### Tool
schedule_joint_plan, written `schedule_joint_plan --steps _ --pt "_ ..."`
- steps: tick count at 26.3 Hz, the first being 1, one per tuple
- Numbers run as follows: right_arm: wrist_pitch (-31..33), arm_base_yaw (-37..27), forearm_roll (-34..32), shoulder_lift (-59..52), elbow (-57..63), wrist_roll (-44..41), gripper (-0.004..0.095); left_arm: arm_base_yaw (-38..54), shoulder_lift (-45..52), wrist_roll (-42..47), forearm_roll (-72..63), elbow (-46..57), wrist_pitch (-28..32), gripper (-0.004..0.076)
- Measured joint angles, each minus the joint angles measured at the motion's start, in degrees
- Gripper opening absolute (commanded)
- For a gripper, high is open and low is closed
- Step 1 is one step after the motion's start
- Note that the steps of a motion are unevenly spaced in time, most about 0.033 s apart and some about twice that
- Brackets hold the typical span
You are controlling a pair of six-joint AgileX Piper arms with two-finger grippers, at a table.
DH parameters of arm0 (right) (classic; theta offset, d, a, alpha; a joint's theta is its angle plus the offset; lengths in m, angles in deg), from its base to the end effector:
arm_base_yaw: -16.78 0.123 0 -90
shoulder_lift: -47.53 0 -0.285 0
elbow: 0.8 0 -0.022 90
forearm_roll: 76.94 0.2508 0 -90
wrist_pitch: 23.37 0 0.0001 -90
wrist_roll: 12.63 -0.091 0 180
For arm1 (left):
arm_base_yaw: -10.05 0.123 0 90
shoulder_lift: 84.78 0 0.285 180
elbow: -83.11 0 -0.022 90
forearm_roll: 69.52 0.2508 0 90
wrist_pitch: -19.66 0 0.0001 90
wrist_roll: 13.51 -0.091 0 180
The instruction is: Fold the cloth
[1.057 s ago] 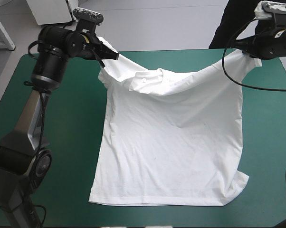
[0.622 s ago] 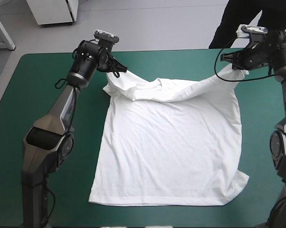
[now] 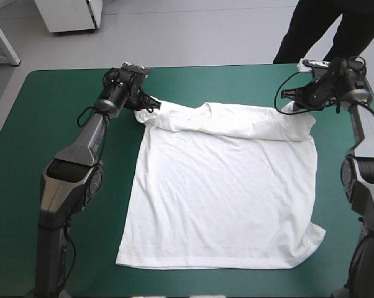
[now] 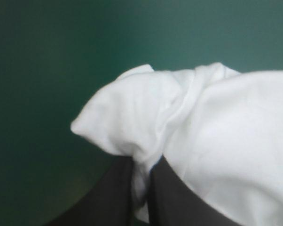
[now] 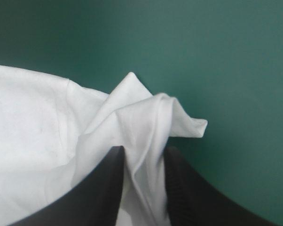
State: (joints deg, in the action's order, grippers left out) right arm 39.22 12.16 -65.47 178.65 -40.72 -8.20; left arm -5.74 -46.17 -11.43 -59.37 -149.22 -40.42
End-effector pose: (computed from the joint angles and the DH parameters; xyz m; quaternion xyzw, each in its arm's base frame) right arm 0.4785 -0.0225 0.2744 0.0263 0.9690 0.0787 0.2325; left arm 0.5039 -0.1280 0.2500 0.1366 0.9507 0.0434 0.2751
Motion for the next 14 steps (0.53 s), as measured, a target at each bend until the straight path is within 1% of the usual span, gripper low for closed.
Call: schedule_joint_plan --steps 1,2,4,6,7,11,14 --pt "0.17 0.0 0.05 0.0 -0.08 -0.48 0.0525 0.0 0.0 -1.14 -1.0 0.0 -0.96 0.0153" --pt "0.61 0.0 0.05 0.0 -0.24 -0.9 0.0533 0.0 0.0 -2.08 -2.02 0.0 -1.97 0.0217" --pt "1.91 0.0 0.12 0.0 -0.77 -1.6 0.0533 0.0 0.0 -3.4 -5.06 -0.37 -4.9 0.0412" --pt "3.59 0.0 0.17 -0.07 -1.63 -2.06 0.0533 0.0 -0.18 -3.95 -7.66 -2.31 -8.01 0.05" --pt "4.11 0.0 0.17 -0.29 -1.89 -2.19 0.0533 0.0 -0.25 -4.2 -8.24 -3.52 -9.23 0.0515" --pt "6.05 -0.51 0.39 -2.24 -2.51 -2.45 0.0533 0.06 -0.03 -5.15 -8.68 -8.68 -10.92 0.0513" --pt "7.72 -2.35 0.64 -5.49 -2.65 -2.66 0.0533 0.62 2.79 -6.1 -9.82 -10.26 -11.38 0.0493"
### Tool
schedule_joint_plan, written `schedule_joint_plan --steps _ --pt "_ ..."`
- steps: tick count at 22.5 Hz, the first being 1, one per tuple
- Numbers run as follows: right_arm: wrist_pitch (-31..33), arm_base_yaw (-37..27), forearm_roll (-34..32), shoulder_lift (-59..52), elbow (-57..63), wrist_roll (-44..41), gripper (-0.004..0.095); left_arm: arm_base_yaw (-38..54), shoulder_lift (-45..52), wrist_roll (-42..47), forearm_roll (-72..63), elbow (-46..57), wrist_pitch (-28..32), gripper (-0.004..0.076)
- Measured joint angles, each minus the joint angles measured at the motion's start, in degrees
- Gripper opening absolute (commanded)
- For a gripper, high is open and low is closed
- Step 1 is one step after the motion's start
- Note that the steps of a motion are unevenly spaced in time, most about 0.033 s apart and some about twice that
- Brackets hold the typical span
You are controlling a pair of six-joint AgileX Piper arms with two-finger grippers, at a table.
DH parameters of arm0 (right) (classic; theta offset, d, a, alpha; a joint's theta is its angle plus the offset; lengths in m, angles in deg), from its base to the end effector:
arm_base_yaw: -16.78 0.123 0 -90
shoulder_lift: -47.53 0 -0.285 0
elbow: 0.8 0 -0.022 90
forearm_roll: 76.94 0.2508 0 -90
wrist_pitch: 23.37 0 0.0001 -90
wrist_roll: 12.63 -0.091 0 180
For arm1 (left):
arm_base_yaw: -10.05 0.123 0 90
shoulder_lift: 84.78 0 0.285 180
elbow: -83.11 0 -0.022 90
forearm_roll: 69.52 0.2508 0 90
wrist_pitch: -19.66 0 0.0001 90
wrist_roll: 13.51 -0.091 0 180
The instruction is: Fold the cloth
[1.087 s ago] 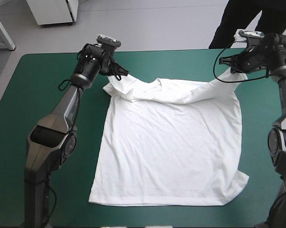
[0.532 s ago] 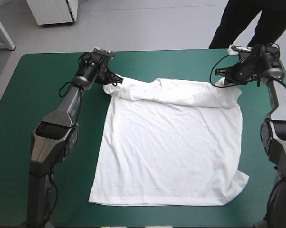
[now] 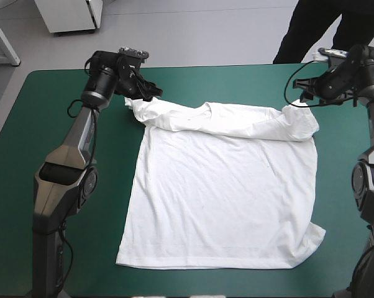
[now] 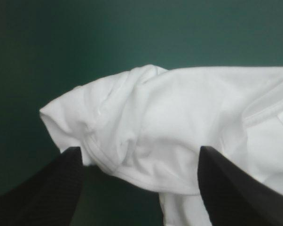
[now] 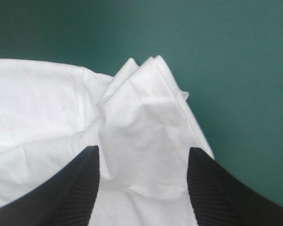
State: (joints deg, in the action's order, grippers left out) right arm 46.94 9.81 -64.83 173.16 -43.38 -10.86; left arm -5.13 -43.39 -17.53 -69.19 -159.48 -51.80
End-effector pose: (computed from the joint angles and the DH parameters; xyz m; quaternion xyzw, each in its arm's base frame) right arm 0.4516 -0.0371 0.3273 0.0556 0.9661 0.0871 0.2364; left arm 0.4834 -0.1306 0.3166 0.1602 0.9465 -0.0244 0.2789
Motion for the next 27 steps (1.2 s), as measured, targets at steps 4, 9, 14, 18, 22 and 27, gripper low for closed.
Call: schedule_joint_plan --steps 4,9,14,18,22,27 --pt "1.04 -4.8 0.28 -6.23 -0.16 -0.29 0.0514 1.08 10.01 -0.15 -0.33 5.94 -0.2 0.04" --pt "1.15 -6.04 2.28 -15.11 4.06 -0.41 0.0513 1.08 28.07 0.11 -3.26 33.48 -0.2 0.0316" --pt "1.15 -6.04 2.88 -24.59 18.67 -0.81 0.0509 1.08 43.72 4.02 -5.33 53.21 -0.2 0.0309" --pt "1.15 -5.3 3.68 -33.67 28.42 -1.2 0.051 1.08 52.65 9.03 -8.28 65.13 -0.11 0.0309" --pt "1.15 -2.78 3.15 -38.76 32.35 -1.27 0.0509 0.99 56.68 10.99 -10.35 72.45 0.18 0.0309" --pt "1.15 1.03 1.73 -42.07 34.1 -1.27 0.0487 -4.34 61.76 16.32 -7.76 80.36 0.47 0.0309"
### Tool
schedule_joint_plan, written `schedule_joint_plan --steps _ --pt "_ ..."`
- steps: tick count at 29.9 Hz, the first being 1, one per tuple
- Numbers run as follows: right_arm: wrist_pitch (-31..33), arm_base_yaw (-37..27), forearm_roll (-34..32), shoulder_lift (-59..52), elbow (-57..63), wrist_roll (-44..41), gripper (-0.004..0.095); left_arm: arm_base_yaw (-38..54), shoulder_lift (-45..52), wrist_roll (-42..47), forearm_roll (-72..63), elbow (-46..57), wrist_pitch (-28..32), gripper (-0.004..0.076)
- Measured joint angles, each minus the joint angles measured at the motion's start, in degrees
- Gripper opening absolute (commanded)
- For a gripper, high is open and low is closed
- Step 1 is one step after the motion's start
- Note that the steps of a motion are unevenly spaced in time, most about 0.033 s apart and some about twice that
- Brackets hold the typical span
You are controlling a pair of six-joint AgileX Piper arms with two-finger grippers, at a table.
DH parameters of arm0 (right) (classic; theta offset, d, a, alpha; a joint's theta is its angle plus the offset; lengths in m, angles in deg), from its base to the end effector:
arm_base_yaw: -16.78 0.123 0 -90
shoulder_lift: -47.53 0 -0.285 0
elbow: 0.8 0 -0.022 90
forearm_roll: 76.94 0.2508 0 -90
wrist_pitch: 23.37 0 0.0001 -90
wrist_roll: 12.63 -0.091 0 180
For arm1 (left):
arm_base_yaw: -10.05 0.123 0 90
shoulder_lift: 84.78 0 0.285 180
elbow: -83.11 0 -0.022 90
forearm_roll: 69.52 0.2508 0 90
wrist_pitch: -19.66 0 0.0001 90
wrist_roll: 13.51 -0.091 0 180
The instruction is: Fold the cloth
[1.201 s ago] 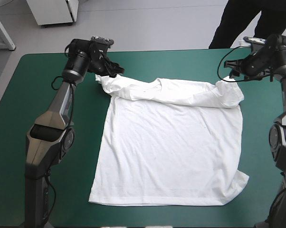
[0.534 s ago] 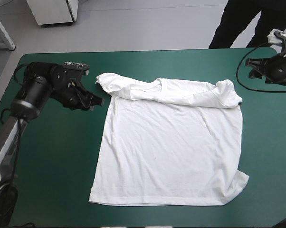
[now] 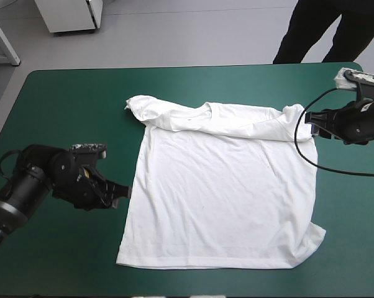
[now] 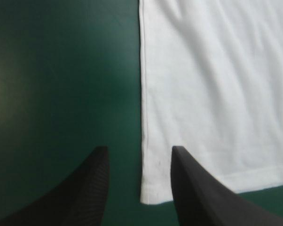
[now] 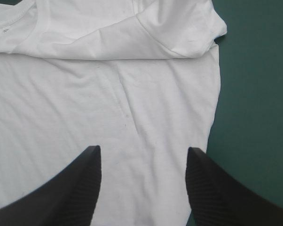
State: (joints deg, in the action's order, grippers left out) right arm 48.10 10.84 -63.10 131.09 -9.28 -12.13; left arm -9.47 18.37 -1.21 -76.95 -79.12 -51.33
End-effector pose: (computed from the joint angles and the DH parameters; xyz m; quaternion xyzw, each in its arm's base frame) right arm 0.2549 -0.0058 0.4185 0.0489 0.9495 0.1042 0.2920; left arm 0.1937 -0.0805 0.3148 0.0491 0.9889 -0.0953 0.1028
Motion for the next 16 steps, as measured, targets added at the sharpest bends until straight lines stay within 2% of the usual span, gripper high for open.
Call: schedule_joint_plan --steps 5,10,16 --pt "0.0 1.21 -0.53 -2.22 0.0 0.0 0.0442 -9.08 3.19 8.05 2.04 6.48 0.24 0.0307" --pt "0.0 1.21 -0.59 -3.43 0.0 -0.05 0.0441 -17.96 3.44 17.8 6.32 10.5 1.97 0.0307" --pt "0.0 2.01 -0.61 -4.01 0.0 -0.5 0.0441 -23.07 3.62 26.96 7.98 15.73 5.09 0.0305"
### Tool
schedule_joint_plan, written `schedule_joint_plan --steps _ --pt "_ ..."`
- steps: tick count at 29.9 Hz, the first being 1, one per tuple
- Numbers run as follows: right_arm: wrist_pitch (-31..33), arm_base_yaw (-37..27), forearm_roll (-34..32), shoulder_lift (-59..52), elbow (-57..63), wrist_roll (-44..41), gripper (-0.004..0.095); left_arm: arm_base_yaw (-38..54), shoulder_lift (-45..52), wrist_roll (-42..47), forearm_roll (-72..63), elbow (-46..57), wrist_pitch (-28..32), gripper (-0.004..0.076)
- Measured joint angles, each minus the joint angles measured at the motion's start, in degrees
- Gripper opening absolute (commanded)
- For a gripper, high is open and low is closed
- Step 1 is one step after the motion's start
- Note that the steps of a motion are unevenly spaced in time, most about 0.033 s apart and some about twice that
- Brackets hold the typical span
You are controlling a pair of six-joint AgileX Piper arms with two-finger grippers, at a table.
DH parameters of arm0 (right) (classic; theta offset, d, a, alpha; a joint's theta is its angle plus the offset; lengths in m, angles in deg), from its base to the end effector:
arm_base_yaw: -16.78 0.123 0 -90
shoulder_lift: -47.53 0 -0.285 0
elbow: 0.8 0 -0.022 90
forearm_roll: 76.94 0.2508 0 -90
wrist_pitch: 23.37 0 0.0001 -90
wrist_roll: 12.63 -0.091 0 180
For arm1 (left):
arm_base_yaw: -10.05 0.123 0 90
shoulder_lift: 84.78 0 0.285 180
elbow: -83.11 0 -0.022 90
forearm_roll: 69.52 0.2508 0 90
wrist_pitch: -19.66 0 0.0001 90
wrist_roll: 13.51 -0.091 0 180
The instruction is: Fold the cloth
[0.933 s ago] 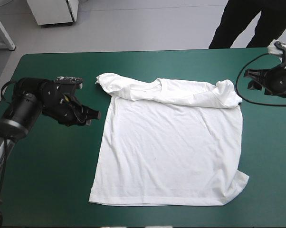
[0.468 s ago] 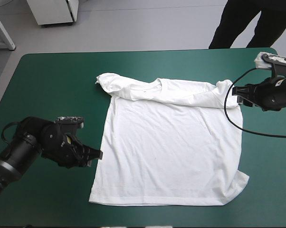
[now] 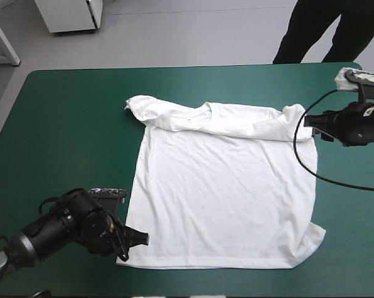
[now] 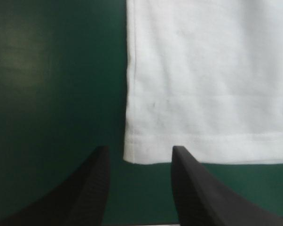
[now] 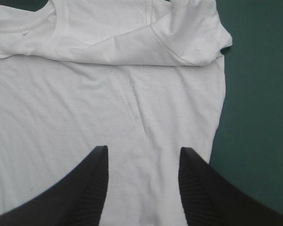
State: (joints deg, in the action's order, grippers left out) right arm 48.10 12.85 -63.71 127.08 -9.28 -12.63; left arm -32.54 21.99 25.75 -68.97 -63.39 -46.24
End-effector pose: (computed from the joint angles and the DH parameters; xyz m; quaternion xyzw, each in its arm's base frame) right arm 0.2337 0.0037 0.4353 0.0319 0.9402 0.1042 0.3227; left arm 0.1300 -0.1184 0.2545 0.0307 0.9975 -0.0387 0.0515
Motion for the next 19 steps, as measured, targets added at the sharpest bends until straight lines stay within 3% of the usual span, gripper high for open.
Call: schedule_joint_plan --steps 8,16,19 --pt "0.0 2.16 0.0 -0.11 0.0 0.0 0.0441 -0.2 0.0 4.51 -0.06 5.38 4.86 0.0248" --pt "0.0 2.65 -0.06 -0.11 0.0 0.0 0.0441 -0.2 0.0 6.15 -0.07 9.67 11.61 0.0244" --pt "0.0 2.65 -0.06 -0.11 0.0 0.0 0.0442 -0.2 0.0 6.49 -0.07 11.15 12.48 0.0197"
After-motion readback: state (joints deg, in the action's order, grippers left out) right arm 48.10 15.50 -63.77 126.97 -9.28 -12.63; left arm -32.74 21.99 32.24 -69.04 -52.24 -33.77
